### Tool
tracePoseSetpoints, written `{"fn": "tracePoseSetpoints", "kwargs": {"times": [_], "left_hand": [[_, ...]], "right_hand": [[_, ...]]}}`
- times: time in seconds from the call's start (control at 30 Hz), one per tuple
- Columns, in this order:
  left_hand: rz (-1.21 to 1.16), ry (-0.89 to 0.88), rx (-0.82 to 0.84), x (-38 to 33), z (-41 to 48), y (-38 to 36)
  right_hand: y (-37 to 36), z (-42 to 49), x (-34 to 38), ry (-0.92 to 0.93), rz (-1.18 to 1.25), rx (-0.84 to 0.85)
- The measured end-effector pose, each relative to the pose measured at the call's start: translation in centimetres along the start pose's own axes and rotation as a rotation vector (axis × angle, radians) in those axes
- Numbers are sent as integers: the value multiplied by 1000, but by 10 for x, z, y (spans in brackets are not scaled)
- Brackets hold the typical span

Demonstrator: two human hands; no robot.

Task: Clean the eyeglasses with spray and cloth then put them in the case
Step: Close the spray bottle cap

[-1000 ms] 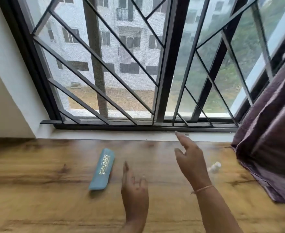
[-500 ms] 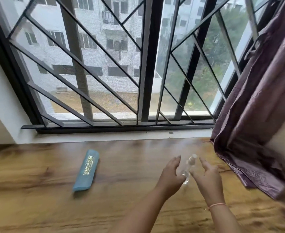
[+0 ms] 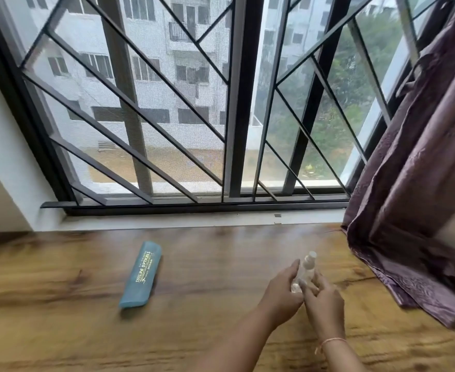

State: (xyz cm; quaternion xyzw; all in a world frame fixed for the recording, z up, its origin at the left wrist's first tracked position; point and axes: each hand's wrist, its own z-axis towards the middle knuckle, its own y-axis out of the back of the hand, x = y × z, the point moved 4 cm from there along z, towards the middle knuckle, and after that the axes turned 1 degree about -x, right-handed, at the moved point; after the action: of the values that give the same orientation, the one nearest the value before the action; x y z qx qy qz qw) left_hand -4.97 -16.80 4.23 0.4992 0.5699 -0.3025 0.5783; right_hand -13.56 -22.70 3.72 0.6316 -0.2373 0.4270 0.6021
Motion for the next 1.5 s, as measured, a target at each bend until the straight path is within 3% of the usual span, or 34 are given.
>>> {"fn": "tracePoseSetpoints", "kwargs": {"times": [0.4,1.0,1.5], "left_hand": [[-44,-1,-49,17,2,33],[-89,70,-498,61,-5,265],[-169,62,-519,100,9,304]], "right_hand": [[-25,2,26,1,14,39],[-220,2,179,276,111,407],[-273,6,189,326,10,419]]}}
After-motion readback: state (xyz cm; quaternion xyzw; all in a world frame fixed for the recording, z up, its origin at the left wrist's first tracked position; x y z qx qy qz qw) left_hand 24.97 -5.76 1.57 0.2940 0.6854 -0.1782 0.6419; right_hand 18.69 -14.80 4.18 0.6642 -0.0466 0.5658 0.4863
